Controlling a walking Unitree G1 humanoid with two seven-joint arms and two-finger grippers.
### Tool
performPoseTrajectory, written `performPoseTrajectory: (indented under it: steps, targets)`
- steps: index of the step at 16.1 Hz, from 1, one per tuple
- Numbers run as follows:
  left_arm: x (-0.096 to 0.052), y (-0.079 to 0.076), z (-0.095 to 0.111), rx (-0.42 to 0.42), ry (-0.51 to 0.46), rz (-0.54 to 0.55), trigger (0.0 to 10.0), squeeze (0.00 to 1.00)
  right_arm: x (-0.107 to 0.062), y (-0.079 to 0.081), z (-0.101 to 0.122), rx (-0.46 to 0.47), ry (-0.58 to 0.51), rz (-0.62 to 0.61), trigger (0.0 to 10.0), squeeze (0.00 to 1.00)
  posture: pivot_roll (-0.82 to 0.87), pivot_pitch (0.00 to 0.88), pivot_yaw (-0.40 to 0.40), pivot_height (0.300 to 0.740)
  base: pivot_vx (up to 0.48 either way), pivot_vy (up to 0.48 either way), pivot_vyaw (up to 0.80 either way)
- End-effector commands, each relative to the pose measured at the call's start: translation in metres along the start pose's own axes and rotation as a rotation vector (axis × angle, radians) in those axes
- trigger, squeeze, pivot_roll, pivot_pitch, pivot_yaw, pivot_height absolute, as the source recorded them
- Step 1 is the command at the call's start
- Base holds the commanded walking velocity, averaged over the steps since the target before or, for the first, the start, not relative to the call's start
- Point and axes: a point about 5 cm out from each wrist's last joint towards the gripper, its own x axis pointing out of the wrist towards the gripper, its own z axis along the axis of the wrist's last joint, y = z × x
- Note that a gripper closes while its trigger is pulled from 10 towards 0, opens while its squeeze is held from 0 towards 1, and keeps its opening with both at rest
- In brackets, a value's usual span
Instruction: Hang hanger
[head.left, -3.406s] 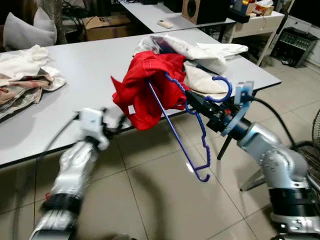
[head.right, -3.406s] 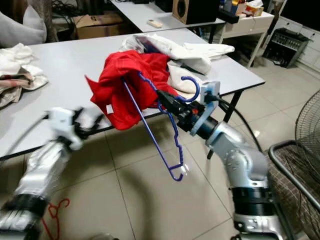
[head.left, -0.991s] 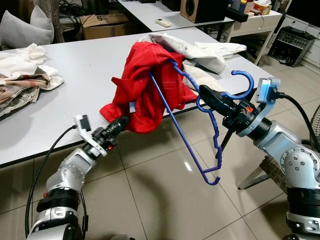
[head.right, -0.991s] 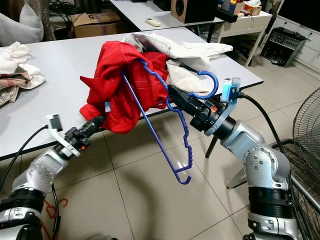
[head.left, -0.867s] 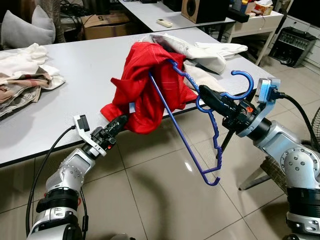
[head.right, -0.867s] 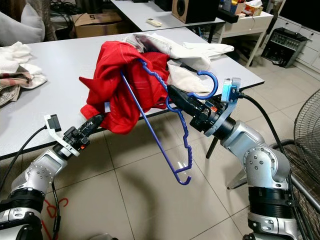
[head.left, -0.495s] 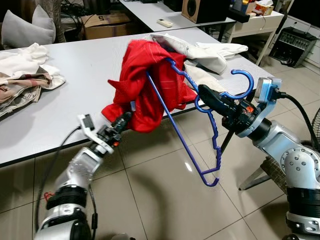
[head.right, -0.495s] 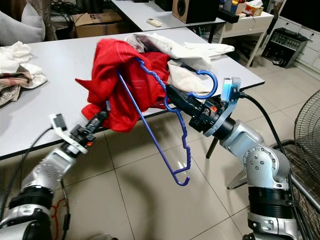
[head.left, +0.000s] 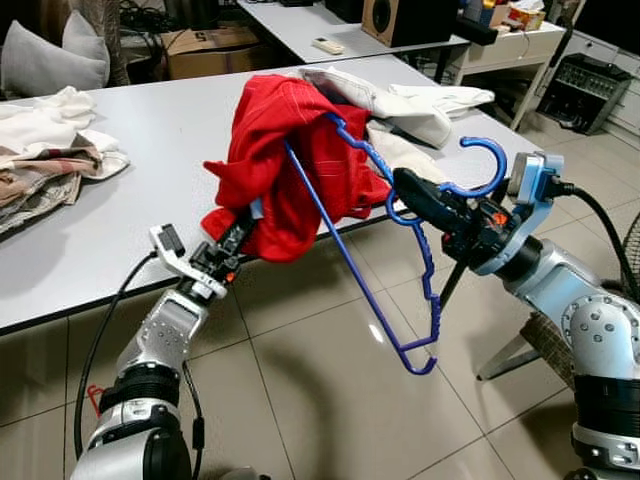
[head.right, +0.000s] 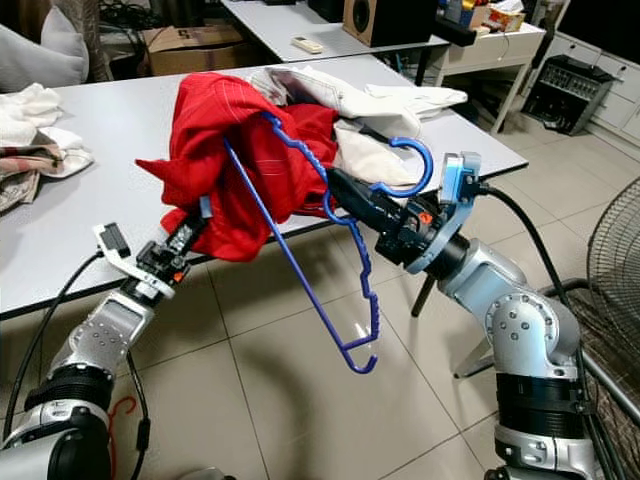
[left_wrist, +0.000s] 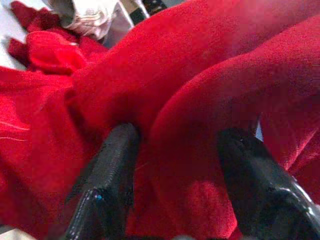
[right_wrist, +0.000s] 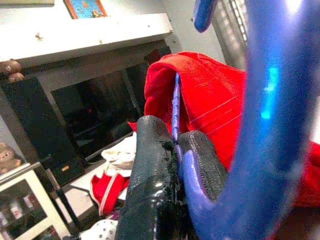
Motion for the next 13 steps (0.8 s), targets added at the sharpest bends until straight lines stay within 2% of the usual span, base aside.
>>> performPoseTrajectory:
  steps: [1, 2, 3, 8, 13]
  targets:
    - [0.008, -0.007, 0.002, 0.0, -0.002, -0.042, 9.0, 0.0, 0.002, 0.007, 0.008, -0.021, -0.027, 0.045, 10.0, 0.0, -0.14, 0.0, -0.027, 0.74, 0.0, 0.0, 0.0]
    - [0.008, -0.007, 0.001, -0.014, -0.015, -0.048, 1.1, 0.0, 0.002, 0.007, 0.007, -0.02, -0.027, 0.045, 10.0, 0.0, -0.14, 0.0, -0.027, 0.74, 0.0, 0.0, 0.0]
    - [0.007, -0.007, 0.001, -0.02, -0.017, -0.052, 0.0, 0.0, 0.002, 0.006, 0.007, -0.019, -0.027, 0.044, 10.0, 0.0, -0.14, 0.0, -0.028, 0.74, 0.0, 0.0, 0.0]
    - [0.001, -0.008, 0.0, -0.005, -0.028, -0.053, 0.0, 0.0, 0.002, 0.005, 0.007, -0.023, -0.025, 0.033, 10.0, 0.0, -0.14, 0.0, -0.024, 0.74, 0.0, 0.0, 0.0]
    - [-0.008, -0.006, 0.008, 0.084, -0.02, -0.018, 0.0, 0.0, 0.001, 0.001, 0.004, -0.018, -0.02, 0.016, 10.0, 0.0, -0.13, 0.0, -0.029, 0.74, 0.0, 0.0, 0.0]
